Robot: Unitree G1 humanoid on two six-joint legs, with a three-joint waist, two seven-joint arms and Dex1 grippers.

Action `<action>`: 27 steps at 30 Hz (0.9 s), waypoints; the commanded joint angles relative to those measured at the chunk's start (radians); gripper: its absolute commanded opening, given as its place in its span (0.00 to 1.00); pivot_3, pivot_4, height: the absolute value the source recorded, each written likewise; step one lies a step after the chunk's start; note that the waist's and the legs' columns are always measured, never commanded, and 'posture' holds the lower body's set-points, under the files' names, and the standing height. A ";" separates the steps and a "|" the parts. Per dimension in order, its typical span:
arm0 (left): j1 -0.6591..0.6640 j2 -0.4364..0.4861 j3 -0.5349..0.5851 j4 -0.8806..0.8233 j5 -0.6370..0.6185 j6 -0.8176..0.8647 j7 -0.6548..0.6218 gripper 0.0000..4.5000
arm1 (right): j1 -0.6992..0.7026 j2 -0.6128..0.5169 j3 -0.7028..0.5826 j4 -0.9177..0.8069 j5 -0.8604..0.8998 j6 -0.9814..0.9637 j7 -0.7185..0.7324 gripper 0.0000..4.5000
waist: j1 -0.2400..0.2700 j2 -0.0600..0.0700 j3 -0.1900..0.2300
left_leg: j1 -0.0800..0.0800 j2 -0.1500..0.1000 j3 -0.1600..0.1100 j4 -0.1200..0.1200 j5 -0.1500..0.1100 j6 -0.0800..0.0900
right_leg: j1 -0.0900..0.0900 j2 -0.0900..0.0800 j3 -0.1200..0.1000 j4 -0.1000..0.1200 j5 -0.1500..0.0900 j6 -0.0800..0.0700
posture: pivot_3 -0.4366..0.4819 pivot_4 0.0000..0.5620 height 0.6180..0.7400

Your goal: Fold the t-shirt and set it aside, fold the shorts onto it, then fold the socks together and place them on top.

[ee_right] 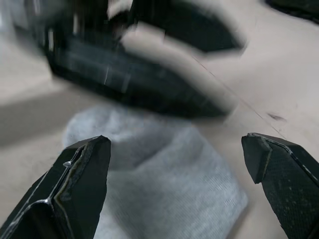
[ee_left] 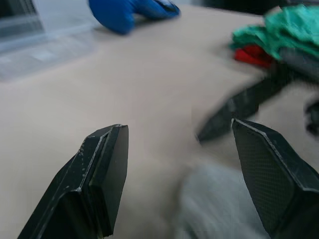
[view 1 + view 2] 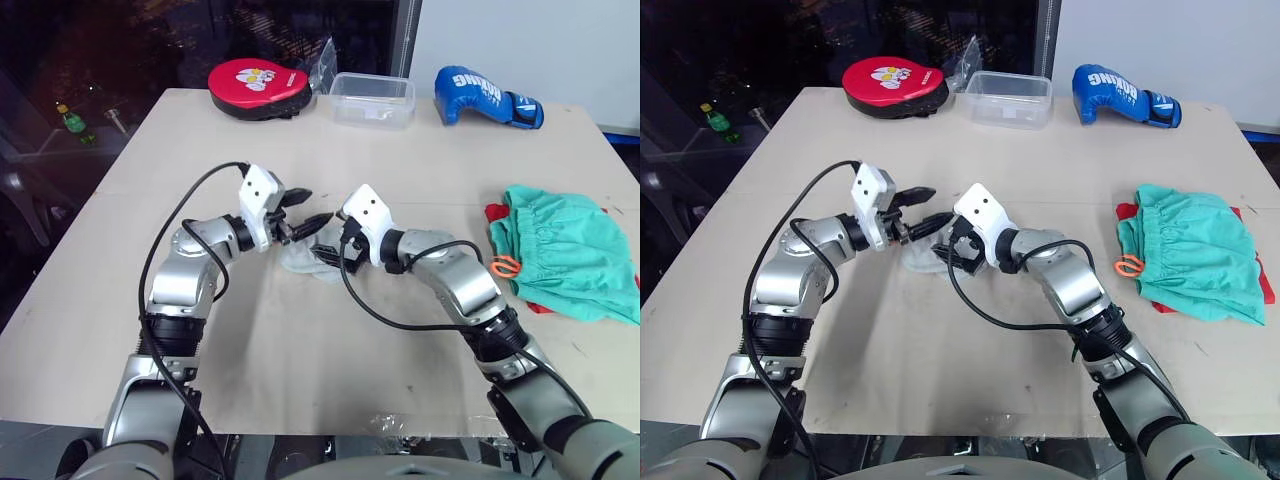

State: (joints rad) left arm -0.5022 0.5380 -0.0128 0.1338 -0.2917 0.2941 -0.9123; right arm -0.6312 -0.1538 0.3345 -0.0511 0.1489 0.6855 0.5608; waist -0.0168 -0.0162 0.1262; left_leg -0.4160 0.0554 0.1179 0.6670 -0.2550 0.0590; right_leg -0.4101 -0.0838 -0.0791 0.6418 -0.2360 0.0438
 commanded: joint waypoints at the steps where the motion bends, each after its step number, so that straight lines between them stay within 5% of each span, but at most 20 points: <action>1: 0.004 0.035 -0.013 0.011 0.050 -0.059 -0.013 0.79 | 0.016 -0.003 -0.085 -0.012 0.045 0.081 -0.021 0.98 | 0.003 0.000 0.000 | 0.000 0.000 0.000 0.000 0.000 0.000 | 0.000 0.000 0.000 0.000 0.000 0.000 | 0.48 0.27 1.00; 11: 0.032 0.085 -0.008 0.073 0.102 -0.140 -0.034 0.79 | 0.048 0.153 -0.232 0.050 0.210 0.268 -0.062 0.98 | -0.001 0.000 0.000 | 0.000 0.001 0.000 -0.001 0.000 0.000 | 0.000 0.000 0.000 0.000 0.000 0.000 | 0.48 0.27 1.00; 18: 0.041 0.085 -0.010 0.092 0.110 -0.159 -0.030 0.79 | 0.044 0.179 -0.206 0.080 0.244 0.330 -0.056 0.98 | 0.000 0.000 0.000 | 0.000 0.000 0.000 -0.001 0.000 0.000 | 0.000 -0.001 0.000 0.000 0.000 0.000 | 0.48 0.27 1.00; 22: 0.050 0.083 -0.007 0.098 0.110 -0.166 -0.026 0.79 | 0.043 0.188 -0.191 0.088 0.242 0.323 -0.055 0.73 | -0.002 0.000 0.000 | 0.000 0.000 -0.001 -0.001 0.000 0.000 | 0.000 0.000 0.000 0.000 0.000 0.000 | 0.48 0.27 1.00; 27: 0.066 0.090 -0.007 0.097 0.105 -0.166 -0.034 0.79 | 0.050 0.180 -0.206 0.083 0.249 0.320 -0.062 0.18 | -0.003 0.000 0.000 | 0.000 0.000 0.000 -0.001 0.000 0.000 | 0.000 0.000 0.000 0.000 0.000 0.000 | 0.48 0.27 1.00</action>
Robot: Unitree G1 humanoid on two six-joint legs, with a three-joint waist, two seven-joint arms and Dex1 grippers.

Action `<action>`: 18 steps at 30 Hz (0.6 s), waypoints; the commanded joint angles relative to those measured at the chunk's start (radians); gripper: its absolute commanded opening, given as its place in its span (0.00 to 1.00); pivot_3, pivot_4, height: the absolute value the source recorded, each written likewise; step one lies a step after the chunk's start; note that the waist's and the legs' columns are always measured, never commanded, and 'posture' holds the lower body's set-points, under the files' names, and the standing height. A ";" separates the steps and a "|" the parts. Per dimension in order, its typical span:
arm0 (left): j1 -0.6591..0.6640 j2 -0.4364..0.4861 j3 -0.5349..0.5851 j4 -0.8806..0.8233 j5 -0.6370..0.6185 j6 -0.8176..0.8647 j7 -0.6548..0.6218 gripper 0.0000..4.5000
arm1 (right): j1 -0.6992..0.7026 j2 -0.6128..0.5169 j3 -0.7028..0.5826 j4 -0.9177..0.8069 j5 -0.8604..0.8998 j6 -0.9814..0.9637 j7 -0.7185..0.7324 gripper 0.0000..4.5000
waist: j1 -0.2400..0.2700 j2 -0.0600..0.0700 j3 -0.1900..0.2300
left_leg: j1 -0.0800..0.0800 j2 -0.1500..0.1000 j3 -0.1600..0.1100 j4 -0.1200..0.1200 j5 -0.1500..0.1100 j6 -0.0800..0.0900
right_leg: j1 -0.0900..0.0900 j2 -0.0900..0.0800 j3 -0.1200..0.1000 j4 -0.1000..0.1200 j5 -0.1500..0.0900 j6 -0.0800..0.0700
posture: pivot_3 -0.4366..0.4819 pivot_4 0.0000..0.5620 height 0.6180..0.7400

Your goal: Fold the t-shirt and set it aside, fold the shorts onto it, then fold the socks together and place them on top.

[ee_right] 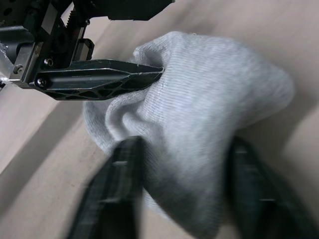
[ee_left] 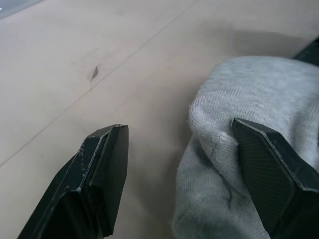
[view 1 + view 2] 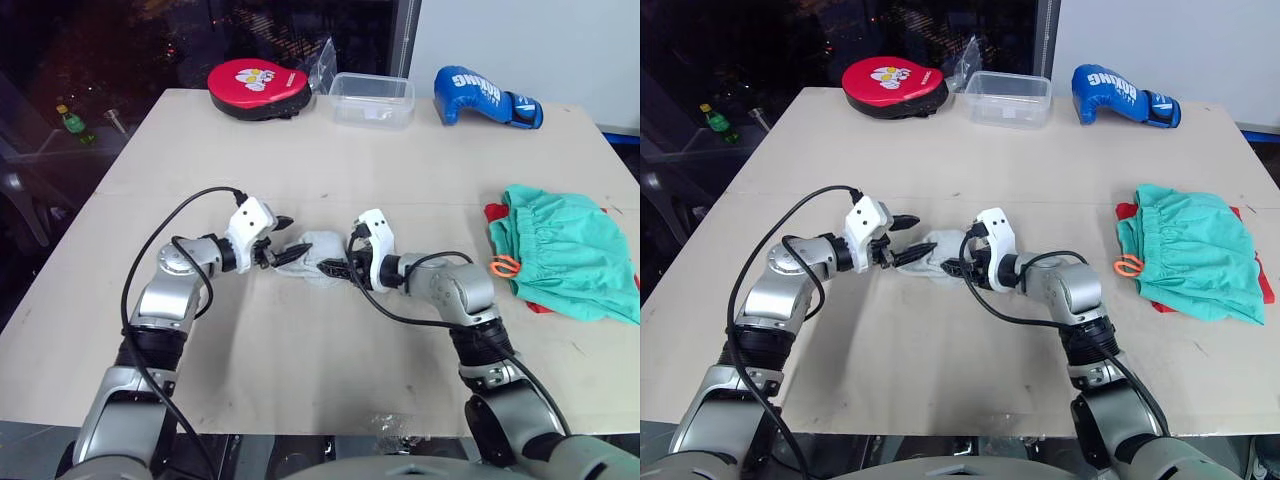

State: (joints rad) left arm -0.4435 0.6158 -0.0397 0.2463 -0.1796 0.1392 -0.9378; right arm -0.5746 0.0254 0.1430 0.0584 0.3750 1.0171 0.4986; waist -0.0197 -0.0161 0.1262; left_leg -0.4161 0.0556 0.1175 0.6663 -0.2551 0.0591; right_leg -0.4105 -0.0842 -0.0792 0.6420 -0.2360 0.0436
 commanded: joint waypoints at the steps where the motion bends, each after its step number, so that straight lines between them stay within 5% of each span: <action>1: 0.013 0.018 0.019 -0.021 -0.009 -0.007 -0.017 0.79 | -0.003 -0.005 -0.024 -0.039 0.028 -0.008 -0.001 0.09 | 0.000 0.000 0.000 | 0.000 0.000 0.000 0.000 0.000 0.000 | 0.000 0.000 0.000 0.000 0.000 0.000 | 0.48 0.27 1.00; 2: 0.023 0.025 0.017 -0.034 -0.017 0.002 -0.034 0.79 | 0.003 -0.013 -0.039 -0.062 0.039 0.002 -0.002 0.00 | 0.000 0.000 0.000 | 0.000 0.000 0.000 0.000 0.000 0.000 | 0.000 0.000 0.000 0.000 0.000 0.000 | 0.48 0.27 1.00; 11: 0.071 0.040 -0.021 -0.086 -0.015 0.036 -0.104 0.79 | 0.035 -0.125 -0.394 -0.476 0.343 0.331 -0.053 0.00 | 0.006 0.000 0.000 | 0.000 0.000 -0.001 0.000 0.000 0.000 | 0.000 -0.002 -0.001 -0.001 0.000 0.000 | 0.48 0.27 1.00; 18: -0.020 -0.081 0.022 -0.240 -0.163 0.144 -0.074 0.79 | 0.012 -0.420 -0.839 -0.490 0.484 0.528 -0.063 0.00 | 0.020 0.001 0.002 | -0.002 -0.003 -0.003 0.000 -0.002 0.003 | 0.001 -0.004 -0.002 -0.002 0.000 0.000 | 0.48 0.27 1.00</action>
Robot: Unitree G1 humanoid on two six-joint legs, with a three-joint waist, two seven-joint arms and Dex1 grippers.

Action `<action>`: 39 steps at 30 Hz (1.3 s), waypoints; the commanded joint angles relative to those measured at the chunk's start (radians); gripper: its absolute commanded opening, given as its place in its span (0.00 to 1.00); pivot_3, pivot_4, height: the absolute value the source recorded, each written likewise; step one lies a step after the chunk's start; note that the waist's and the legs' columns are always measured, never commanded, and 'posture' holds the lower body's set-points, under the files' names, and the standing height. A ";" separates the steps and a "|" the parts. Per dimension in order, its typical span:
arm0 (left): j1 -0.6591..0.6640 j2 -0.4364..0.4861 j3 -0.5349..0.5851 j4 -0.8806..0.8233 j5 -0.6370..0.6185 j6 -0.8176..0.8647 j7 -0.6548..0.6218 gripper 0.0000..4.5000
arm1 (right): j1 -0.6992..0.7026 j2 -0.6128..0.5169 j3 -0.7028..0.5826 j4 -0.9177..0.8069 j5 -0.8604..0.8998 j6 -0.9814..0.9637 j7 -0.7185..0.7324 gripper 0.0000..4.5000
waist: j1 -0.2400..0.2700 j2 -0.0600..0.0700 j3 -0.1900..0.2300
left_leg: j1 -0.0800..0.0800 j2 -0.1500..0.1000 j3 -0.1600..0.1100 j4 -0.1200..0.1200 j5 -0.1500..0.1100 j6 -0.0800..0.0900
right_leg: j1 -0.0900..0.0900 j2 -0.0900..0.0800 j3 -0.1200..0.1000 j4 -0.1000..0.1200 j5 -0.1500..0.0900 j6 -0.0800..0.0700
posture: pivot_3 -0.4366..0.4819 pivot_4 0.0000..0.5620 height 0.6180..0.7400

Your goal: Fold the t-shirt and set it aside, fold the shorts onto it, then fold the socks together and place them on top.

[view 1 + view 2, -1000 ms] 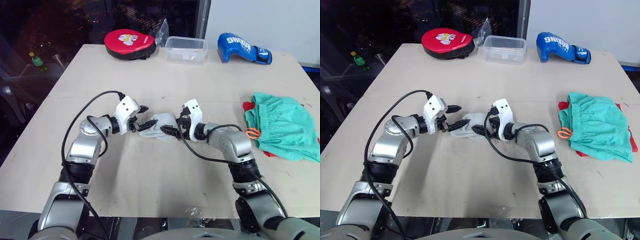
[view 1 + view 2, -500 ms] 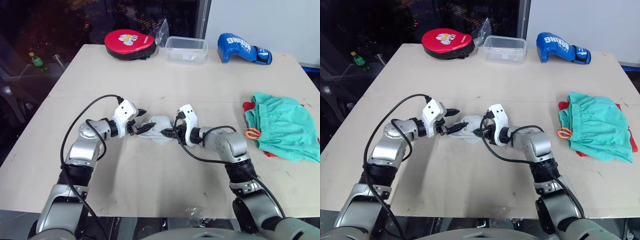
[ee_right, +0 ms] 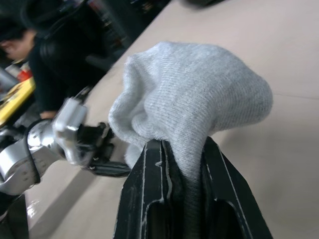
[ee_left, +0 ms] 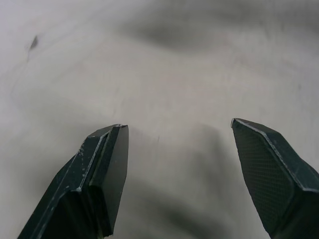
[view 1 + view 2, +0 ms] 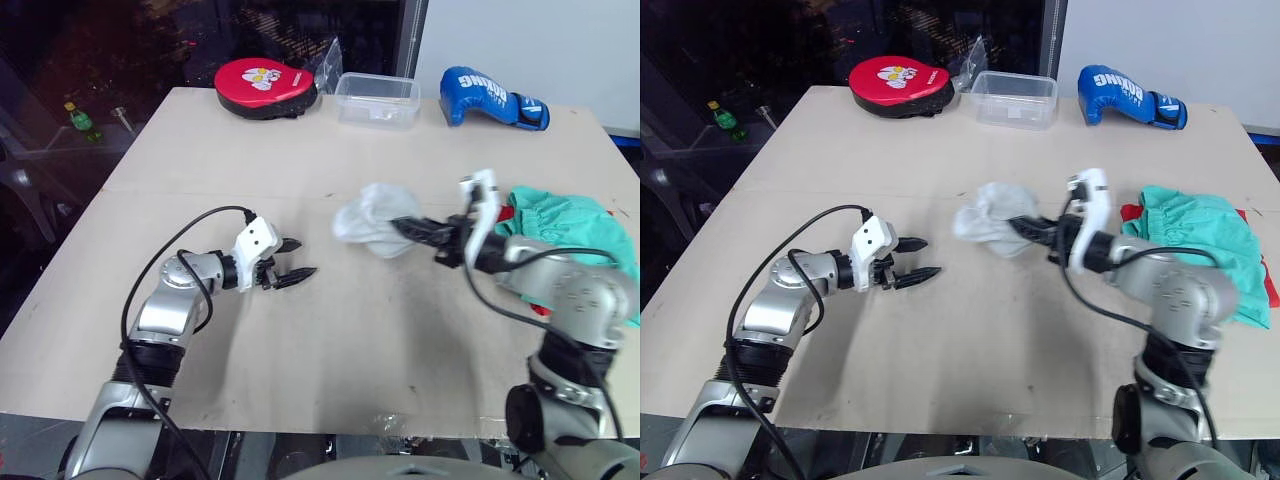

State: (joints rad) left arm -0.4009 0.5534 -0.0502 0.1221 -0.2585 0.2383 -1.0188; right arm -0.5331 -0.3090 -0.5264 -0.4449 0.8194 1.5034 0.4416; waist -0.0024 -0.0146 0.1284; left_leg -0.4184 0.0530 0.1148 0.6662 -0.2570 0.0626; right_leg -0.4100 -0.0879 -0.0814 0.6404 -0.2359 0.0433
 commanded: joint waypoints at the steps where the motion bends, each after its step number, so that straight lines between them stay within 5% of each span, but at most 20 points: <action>1: -0.079 -0.026 0.035 -0.144 -0.106 0.069 0.006 0.79 | -0.031 -0.131 -0.215 0.044 0.035 0.048 -0.009 0.00 | 0.003 0.000 0.000 | 0.000 0.000 0.000 0.000 0.000 0.000 | 0.000 0.000 0.000 0.000 0.000 0.000 | 0.48 0.27 1.00; 6: -0.176 -0.043 0.031 -0.284 -0.208 0.209 0.024 0.79 | 0.094 -0.345 -0.333 0.261 -0.053 -0.056 -0.002 0.00 | 0.003 0.000 -0.001 | 0.002 0.000 0.001 -0.001 -0.001 0.001 | 0.002 0.002 0.002 -0.002 0.000 0.000 | 0.48 0.27 1.00; 14: -0.224 -0.022 -0.004 -0.333 -0.208 0.257 0.014 0.79 | 0.256 -0.397 -0.217 0.398 -0.193 -0.312 0.001 0.00 | -0.011 0.002 0.000 | 0.006 0.000 0.003 -0.002 0.000 0.000 | 0.002 0.009 0.010 -0.001 0.000 0.001 | 0.48 0.27 1.00; 17: -0.216 -0.008 -0.008 -0.330 -0.196 0.256 0.014 0.79 | 0.358 -0.476 -0.137 0.369 -0.318 -0.546 0.054 0.23 | -0.003 0.002 0.000 | 0.005 0.001 0.004 -0.001 0.000 0.000 | 0.002 0.008 0.012 -0.001 0.000 0.001 | 0.48 0.27 1.00; 24: -0.175 0.031 -0.009 -0.341 -0.187 0.241 0.011 0.79 | 0.430 -0.575 -0.173 0.266 -0.347 -0.778 0.163 0.97 | 0.000 0.002 0.001 | 0.005 0.001 0.005 -0.001 0.002 -0.003 | 0.002 0.008 0.013 -0.004 0.000 0.001 | 0.48 0.27 1.00; 31: -0.097 0.078 0.001 -0.352 -0.156 0.223 0.033 0.79 | 0.445 -0.525 -0.118 0.070 -0.164 -0.807 0.319 0.99 | -0.002 0.002 0.001 | 0.005 0.002 0.005 -0.001 0.002 -0.003 | 0.002 0.009 0.013 -0.004 0.000 0.001 | 0.48 0.27 1.00; 39: 0.169 0.110 0.016 -0.420 -0.061 0.154 0.128 0.79 | 0.610 -0.358 0.280 -0.035 -0.328 -1.082 0.398 0.99 | 0.003 0.001 0.001 | 0.005 0.002 0.004 -0.001 0.001 -0.003 | 0.002 0.008 0.012 -0.005 0.000 0.001 | 0.48 0.27 1.00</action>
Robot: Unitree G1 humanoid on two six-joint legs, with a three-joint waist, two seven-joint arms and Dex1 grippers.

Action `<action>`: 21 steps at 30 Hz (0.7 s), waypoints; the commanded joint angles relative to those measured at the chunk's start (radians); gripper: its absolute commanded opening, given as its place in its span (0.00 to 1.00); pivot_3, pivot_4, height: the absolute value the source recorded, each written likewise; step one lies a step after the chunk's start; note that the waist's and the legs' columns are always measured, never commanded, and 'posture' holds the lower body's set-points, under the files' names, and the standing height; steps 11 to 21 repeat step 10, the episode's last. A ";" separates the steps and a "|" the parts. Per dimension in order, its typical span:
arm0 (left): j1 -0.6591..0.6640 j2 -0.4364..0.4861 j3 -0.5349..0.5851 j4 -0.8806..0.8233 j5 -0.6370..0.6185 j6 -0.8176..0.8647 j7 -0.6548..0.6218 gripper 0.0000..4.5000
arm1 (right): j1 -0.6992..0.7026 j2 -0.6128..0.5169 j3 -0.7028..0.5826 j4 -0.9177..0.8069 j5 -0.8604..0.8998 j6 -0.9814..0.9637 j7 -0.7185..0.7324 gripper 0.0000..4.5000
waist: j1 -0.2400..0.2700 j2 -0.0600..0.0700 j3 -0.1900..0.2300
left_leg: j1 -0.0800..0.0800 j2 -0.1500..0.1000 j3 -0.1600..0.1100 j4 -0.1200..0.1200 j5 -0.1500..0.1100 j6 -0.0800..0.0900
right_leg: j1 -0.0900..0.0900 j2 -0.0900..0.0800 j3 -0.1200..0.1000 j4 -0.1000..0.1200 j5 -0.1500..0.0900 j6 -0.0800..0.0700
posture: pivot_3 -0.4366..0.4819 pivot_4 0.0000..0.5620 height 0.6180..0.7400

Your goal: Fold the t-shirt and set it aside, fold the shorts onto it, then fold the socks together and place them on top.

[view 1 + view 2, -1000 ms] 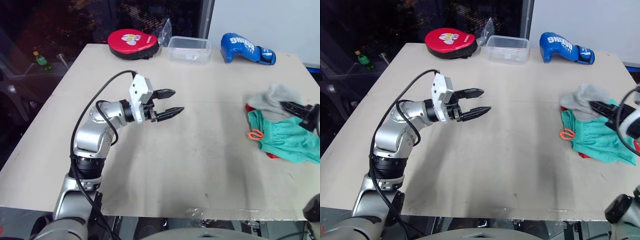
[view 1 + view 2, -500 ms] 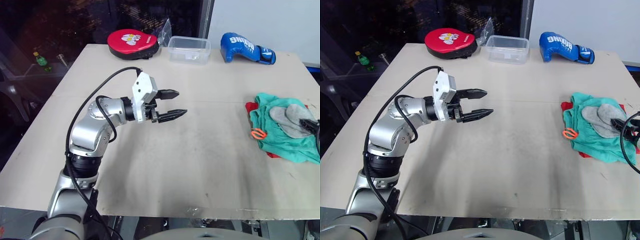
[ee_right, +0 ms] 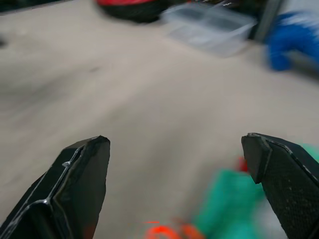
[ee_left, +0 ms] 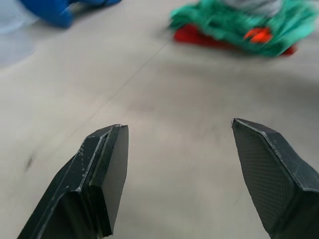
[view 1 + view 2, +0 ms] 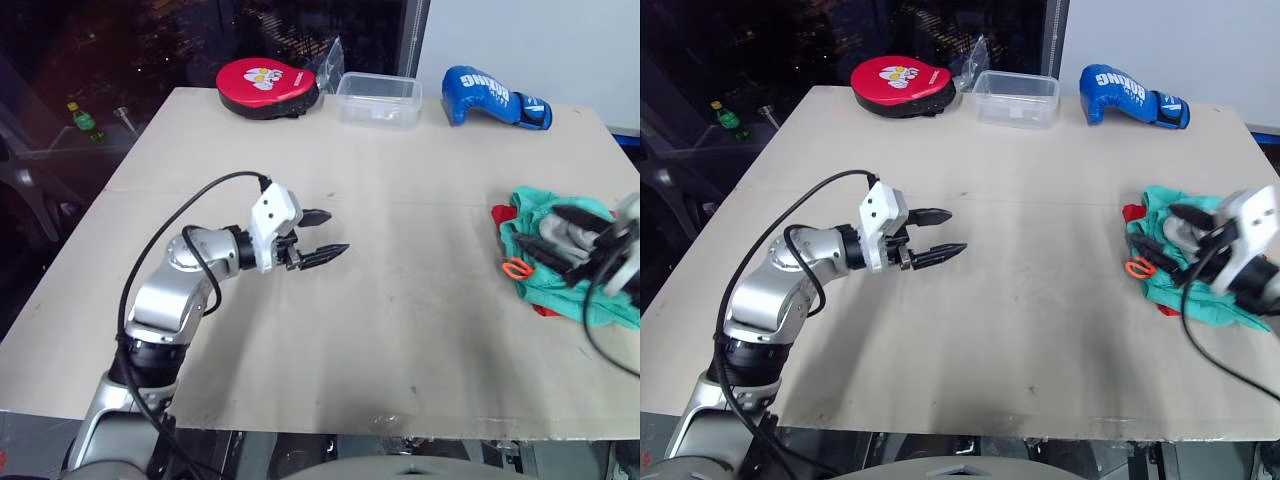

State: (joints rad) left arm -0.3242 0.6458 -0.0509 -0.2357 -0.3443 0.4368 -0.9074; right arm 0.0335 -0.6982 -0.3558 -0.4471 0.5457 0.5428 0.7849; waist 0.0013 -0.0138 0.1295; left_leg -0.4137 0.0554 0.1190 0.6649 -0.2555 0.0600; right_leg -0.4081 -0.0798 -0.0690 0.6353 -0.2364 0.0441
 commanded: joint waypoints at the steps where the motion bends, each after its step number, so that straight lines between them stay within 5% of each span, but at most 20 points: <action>1: 0.141 0.021 0.021 -0.073 0.034 -0.063 0.021 0.79 | 0.056 0.045 0.141 -0.016 -0.058 -0.148 0.078 0.99 | 0.000 0.000 0.000 | 0.000 0.000 0.000 0.000 0.000 0.000 | 0.000 0.000 0.000 0.000 0.000 0.000 | 0.48 0.27 1.00; 10: 0.386 -0.031 0.021 -0.017 0.102 -0.216 0.090 0.79 | 0.111 0.126 0.233 0.215 -0.154 -0.342 0.102 0.99 | 0.015 0.000 0.000 | 0.000 0.000 -0.001 0.002 -0.003 0.004 | -0.001 -0.005 -0.002 0.000 -0.002 -0.005 | 0.48 0.27 1.00; 21: 0.386 -0.031 0.021 -0.017 0.102 -0.216 0.090 0.79 | 0.111 0.126 0.233 0.215 -0.154 -0.342 0.102 0.99 | 0.015 0.000 0.000 | 0.000 0.000 -0.001 0.002 -0.003 0.004 | -0.001 -0.005 -0.002 0.000 -0.002 -0.005 | 0.48 0.27 1.00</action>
